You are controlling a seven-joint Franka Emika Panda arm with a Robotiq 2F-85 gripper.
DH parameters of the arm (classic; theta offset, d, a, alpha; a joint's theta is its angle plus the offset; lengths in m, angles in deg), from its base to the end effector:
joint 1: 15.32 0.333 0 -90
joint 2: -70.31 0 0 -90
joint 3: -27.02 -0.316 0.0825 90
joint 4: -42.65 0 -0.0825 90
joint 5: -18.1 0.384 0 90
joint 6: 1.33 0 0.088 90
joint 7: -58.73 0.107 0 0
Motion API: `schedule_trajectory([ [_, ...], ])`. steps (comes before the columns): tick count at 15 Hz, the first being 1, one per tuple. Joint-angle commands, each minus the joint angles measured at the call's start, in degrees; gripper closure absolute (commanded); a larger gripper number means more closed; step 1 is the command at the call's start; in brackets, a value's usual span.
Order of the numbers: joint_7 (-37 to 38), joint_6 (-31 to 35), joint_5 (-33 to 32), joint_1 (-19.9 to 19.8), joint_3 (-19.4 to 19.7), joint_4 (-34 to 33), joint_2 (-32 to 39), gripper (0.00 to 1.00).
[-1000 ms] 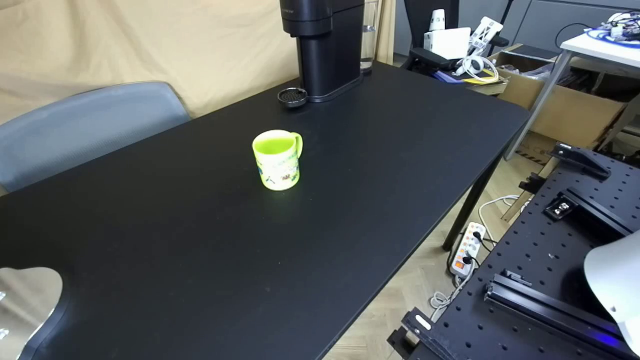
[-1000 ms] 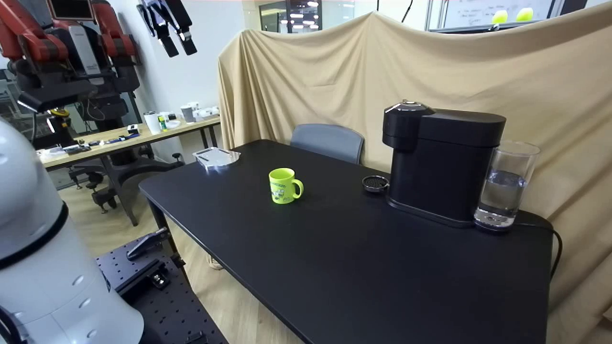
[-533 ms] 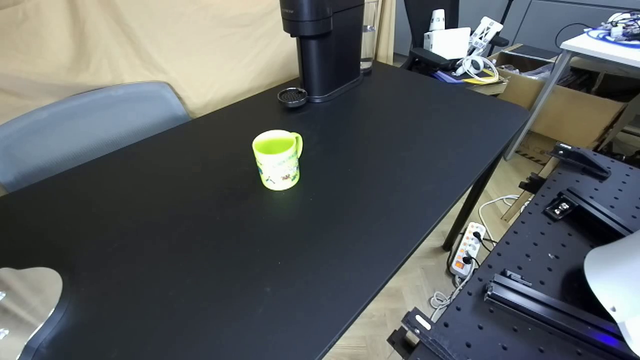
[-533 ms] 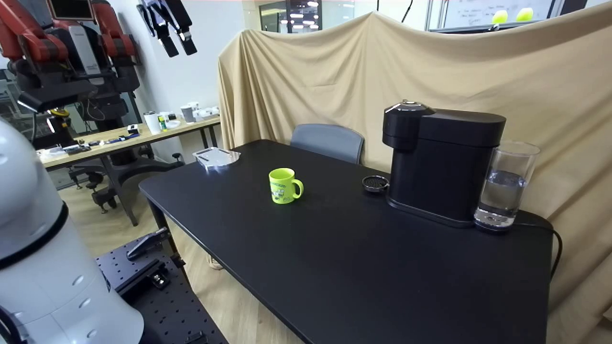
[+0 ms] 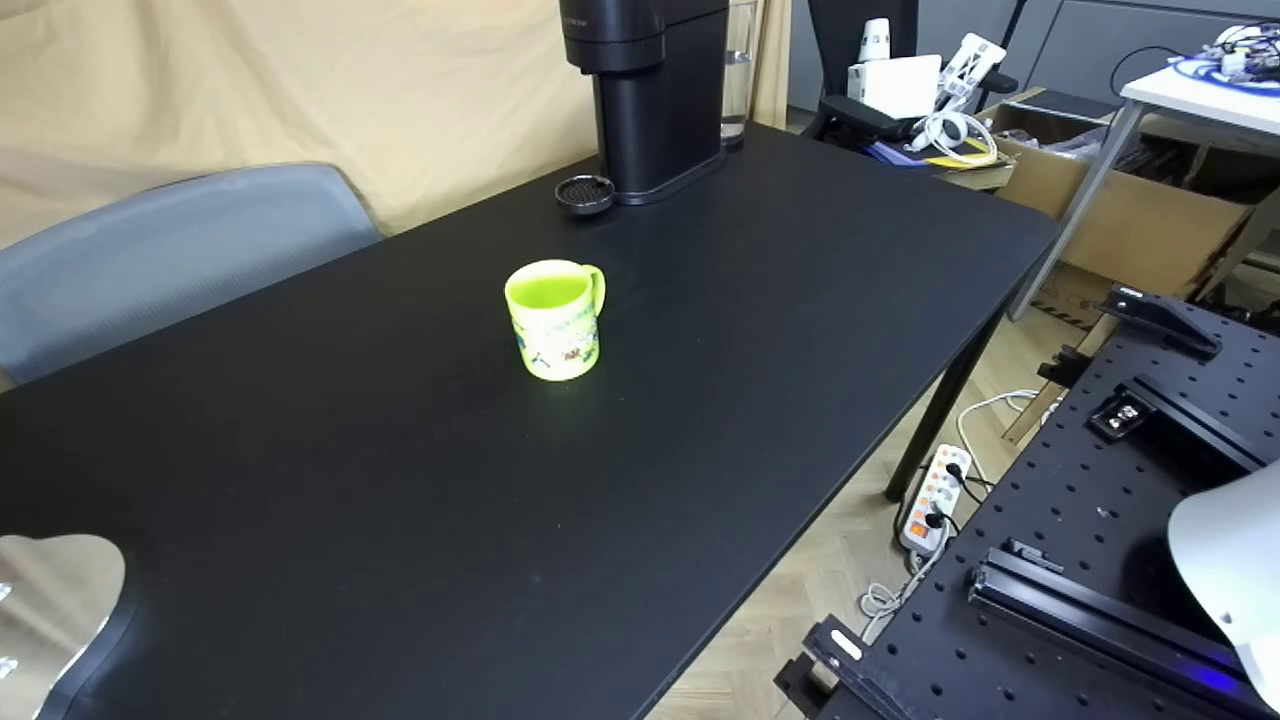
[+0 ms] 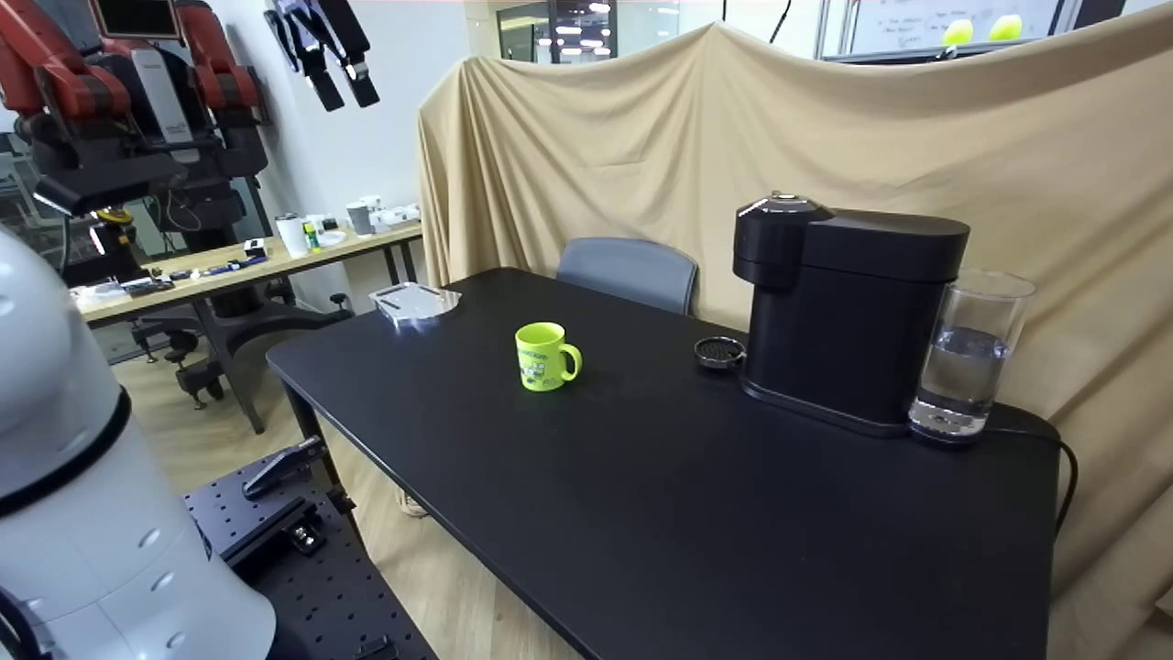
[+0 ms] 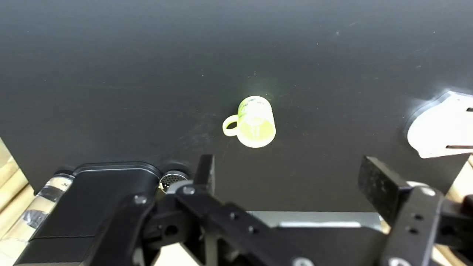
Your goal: Move the cup towards you
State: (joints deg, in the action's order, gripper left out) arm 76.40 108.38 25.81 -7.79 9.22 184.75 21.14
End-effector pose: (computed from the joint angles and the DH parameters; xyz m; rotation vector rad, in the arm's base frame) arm 0.2834 0.1703 0.5717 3.0998 0.0516 0.4484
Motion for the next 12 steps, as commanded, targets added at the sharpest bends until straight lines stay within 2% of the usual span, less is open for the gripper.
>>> schedule_trajectory([
  [1, -1.0, 2.9, -0.9, -1.0, 1.2, -0.1, 3.4, 0.0],
  [5, -4.1, 7.1, -1.6, -2.3, 3.3, -0.5, 9.8, 0.0],
  [8, -9.4, 14.1, -3.8, -2.5, 5.2, -0.2, 15.7, 0.0],
  [9, -8.7, 16.0, -5.4, -3.5, 5.0, -0.3, 17.9, 0.0],
  [10, -7.7, 13.3, -3.9, -1.8, 5.5, 0.4, 14.1, 0.0],
  [12, -8.2, 15.8, -5.3, -2.4, 5.9, 0.3, 17.5, 0.0],
])
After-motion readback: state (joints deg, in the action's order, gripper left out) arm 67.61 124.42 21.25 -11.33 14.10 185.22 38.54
